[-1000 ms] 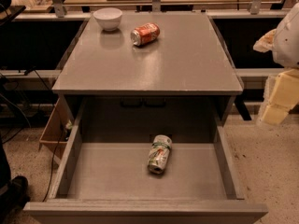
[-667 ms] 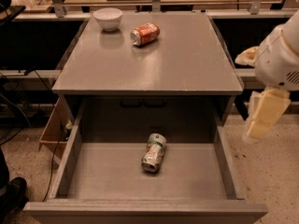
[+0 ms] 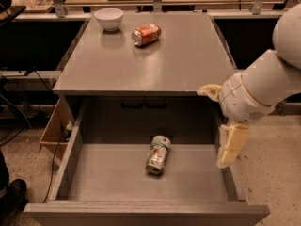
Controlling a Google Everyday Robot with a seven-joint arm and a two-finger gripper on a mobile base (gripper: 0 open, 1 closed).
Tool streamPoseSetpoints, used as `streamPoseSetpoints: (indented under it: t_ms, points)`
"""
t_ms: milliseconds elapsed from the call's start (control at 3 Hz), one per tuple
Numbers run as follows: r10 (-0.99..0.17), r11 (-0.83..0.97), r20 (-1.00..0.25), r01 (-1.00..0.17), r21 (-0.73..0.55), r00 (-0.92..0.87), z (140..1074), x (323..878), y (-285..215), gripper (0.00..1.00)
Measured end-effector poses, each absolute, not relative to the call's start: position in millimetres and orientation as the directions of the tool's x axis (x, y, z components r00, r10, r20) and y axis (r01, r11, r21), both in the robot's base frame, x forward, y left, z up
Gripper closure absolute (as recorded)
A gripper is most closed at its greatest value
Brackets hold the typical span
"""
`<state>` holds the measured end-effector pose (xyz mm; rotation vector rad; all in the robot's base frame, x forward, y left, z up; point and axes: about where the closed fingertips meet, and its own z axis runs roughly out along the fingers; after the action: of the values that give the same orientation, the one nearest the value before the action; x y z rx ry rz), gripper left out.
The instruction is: Pick 7up can from top drawer and place on counter
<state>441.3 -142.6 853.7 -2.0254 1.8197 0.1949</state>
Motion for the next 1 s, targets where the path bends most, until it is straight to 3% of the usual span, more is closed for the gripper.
streamPoseSetpoints:
  t_ms: [333, 1000]
  points:
    - [-0.869, -0.141, -0.452, -0.977, -0.162, 0.201, 812.5, 451.2, -125.6, 0.0]
    - [-0.875, -0.201, -0.41, -0.964, -0.176, 0.258, 804.7, 452.2, -117.0, 0.0]
